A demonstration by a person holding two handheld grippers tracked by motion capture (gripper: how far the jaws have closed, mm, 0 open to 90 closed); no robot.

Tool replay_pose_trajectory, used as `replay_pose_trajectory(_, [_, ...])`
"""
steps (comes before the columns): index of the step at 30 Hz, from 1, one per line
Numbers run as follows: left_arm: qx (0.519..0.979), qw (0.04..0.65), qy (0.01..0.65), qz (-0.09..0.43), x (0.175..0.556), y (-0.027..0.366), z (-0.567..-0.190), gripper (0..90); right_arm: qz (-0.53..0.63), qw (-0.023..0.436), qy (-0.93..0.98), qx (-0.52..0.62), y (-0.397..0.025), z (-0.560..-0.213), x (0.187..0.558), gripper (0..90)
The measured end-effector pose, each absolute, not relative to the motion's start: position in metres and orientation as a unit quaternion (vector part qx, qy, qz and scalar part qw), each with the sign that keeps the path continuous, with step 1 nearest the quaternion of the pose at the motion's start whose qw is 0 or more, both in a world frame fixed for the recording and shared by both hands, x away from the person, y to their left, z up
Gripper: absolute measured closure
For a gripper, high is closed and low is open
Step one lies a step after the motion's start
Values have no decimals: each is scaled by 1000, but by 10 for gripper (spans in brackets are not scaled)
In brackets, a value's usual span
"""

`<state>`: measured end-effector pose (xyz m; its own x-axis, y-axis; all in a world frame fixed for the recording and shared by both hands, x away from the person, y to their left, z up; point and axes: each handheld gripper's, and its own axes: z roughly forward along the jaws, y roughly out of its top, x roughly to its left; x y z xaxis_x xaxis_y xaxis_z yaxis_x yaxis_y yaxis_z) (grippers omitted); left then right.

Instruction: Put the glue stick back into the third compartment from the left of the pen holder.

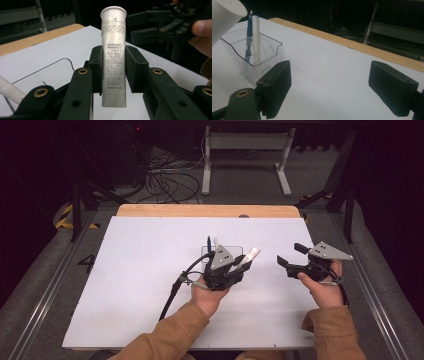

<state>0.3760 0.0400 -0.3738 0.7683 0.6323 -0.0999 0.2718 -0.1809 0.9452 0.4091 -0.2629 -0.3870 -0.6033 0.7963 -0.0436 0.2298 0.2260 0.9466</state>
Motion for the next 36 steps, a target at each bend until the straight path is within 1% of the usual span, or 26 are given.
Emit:
replay_pose_trajectory(13, [729,579,320,175,399,43,-384,701,514,272,736,347,-261,-388,409,186])
replay_pose_trajectory(22, [723,575,329,195,404,43,-388,701,517,271,735,346,-261,-388,410,186])
replay_pose_trajectory(33, [721,568,345,197,406,43,-391,701,516,269,737,344,-260,-388,410,186])
replay_pose_trajectory(36, [723,562,346,205,406,42,-392,700,517,266,737,344,-259,-388,409,186])
